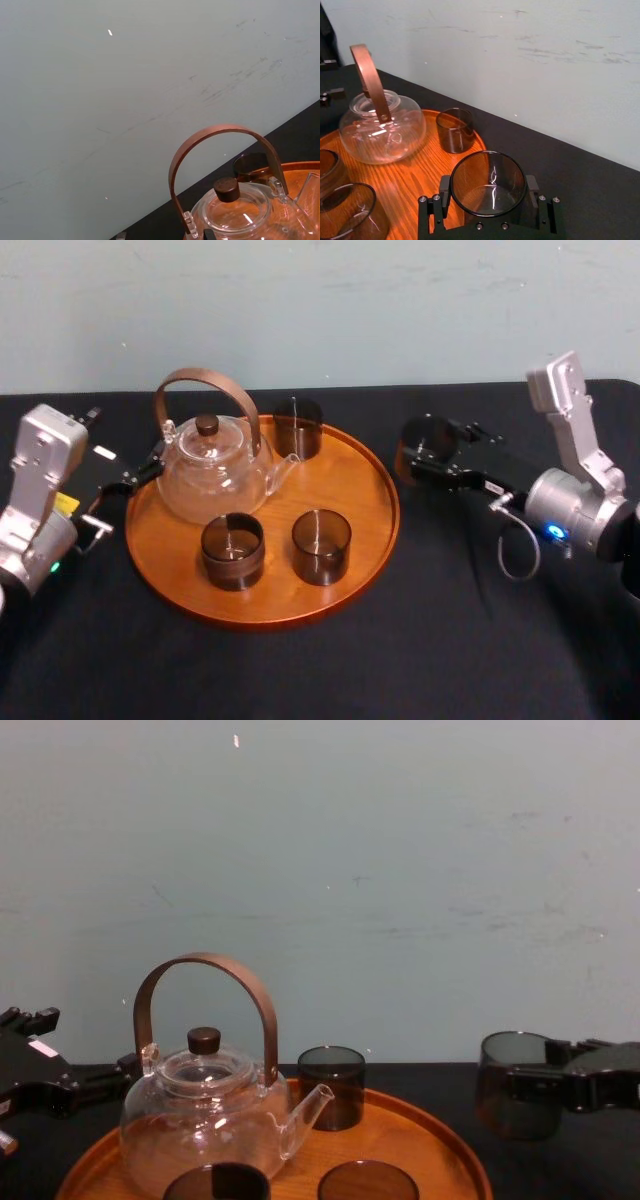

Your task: Pick up the glass from the table and place it on the tray.

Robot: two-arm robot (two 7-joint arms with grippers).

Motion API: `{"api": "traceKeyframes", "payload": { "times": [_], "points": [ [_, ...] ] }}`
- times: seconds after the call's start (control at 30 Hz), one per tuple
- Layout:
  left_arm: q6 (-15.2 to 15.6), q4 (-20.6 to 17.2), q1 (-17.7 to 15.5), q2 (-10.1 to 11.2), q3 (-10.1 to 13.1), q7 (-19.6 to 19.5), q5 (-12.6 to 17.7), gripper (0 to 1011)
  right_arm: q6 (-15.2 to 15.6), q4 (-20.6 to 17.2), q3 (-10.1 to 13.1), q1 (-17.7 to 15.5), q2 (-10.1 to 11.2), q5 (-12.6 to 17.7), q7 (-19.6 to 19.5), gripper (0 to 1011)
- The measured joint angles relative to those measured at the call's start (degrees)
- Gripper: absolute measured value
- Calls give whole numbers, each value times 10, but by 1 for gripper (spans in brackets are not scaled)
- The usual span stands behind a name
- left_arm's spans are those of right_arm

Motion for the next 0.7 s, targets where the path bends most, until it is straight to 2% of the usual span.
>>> {"api": "traceKeyframes", "payload": {
  "times": [0.47, 0.7],
  "points": [
    [0, 0, 0, 0, 0, 0, 0, 1001, -10, 47, -34, 37, -25, -8, 16, 904],
    [0, 0, 0, 0, 0, 0, 0, 1001, -18, 83, -49, 60, -41, -13, 26, 905]
  ]
}}
